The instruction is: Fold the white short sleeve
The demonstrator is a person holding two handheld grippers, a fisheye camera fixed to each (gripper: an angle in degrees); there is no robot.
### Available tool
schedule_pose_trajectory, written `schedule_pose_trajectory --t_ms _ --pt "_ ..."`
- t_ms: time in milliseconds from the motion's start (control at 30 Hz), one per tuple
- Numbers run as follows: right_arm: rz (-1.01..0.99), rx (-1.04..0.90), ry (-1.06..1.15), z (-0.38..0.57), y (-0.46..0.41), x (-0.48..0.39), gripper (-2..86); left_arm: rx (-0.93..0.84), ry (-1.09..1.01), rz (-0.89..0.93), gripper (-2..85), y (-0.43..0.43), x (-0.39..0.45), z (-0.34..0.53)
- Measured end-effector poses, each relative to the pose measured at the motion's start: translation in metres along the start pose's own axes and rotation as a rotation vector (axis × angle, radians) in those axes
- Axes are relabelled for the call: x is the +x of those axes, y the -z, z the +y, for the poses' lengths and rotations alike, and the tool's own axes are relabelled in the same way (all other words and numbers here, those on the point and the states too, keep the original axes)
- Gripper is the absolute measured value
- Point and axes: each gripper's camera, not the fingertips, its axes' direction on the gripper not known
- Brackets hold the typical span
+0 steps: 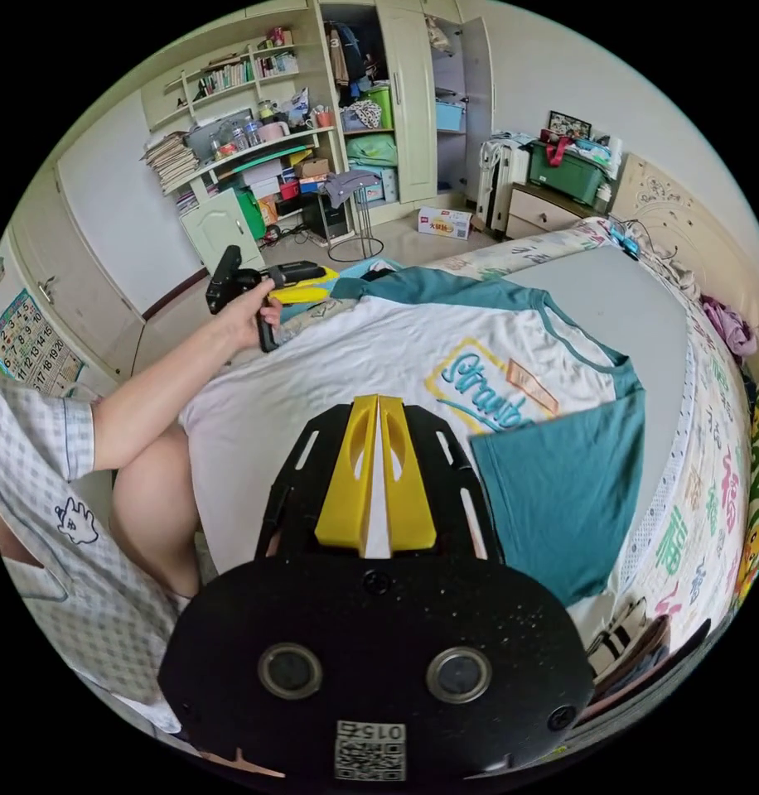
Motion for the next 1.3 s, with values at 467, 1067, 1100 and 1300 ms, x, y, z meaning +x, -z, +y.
schedule_pose_trajectory --t_ms 467,1067,1100,1300 --pt "0.052 -0.112 0.256 -0.204 -0.140 -0.099 3.3 0.041 0.333 0.285 1.0 0.041 -0.037 0.052" --pt "0.657 -0.576 0.453 -0.276 -0.434 -0.178 7.3 0.074 0.311 0.240 0.9 0.029 -0.030 0.057" --pt "0.679 -0.533 0.452 -0.278 -0.426 -0.177 1.8 0.072 0.299 0.233 0.8 0.028 -0.027 0.058" --pt "0.557 -0.245 0.246 -0.293 -0.308 -0.131 -0.4 0.154 0.131 0.150 0.9 0.045 0.009 0.064"
